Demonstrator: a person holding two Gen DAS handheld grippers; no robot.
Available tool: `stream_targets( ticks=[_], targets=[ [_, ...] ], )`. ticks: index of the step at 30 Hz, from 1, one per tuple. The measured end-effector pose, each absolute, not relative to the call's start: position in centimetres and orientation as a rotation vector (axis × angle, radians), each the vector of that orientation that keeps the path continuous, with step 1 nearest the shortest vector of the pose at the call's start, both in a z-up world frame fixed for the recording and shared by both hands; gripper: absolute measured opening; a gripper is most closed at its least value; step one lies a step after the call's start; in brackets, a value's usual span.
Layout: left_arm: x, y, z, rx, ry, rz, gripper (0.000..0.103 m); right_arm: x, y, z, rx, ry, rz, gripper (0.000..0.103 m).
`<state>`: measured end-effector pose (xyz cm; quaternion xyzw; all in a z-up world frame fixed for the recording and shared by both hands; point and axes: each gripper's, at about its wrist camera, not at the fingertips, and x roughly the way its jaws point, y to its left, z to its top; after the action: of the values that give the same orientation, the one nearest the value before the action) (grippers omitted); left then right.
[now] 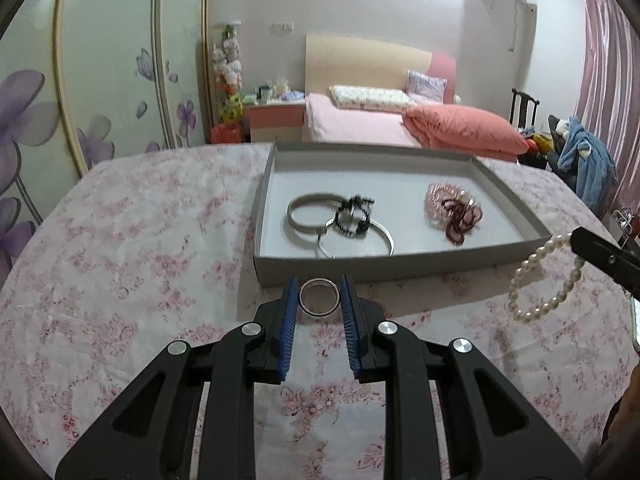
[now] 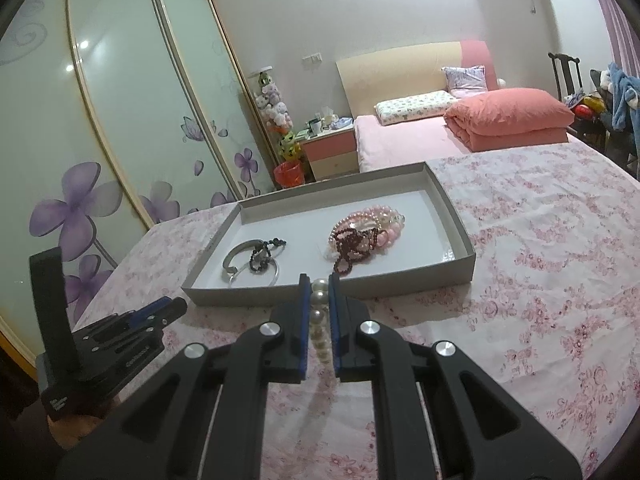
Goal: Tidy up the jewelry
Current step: 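Carry the ring with the left while the right carries the pearl bracelet over the tray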
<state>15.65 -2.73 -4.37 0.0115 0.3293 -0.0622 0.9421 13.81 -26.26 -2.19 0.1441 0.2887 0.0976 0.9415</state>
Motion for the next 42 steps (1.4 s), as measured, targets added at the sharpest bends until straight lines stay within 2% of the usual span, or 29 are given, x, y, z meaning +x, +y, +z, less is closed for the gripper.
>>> stream_targets(
  ticks=[18,29,42],
  targets=[
    [13.5,-4.8,-0.7,0.057,0.419,-0.101,0.023,12.8,-24.3,1.1,0.174,0.4,0.136,0.01],
    [14.2,-5.7,0.2,0.062,0.357,-0.094,0.023,13.7,-23.6,2.4,0.119,0.303,0.075,0.01],
    [15.8,-5.8,-0.2,0.061,0.354,-0.092,0.023,16.1,-24.0,2.5,0.12,0.284,0.047,0.01]
  ],
)
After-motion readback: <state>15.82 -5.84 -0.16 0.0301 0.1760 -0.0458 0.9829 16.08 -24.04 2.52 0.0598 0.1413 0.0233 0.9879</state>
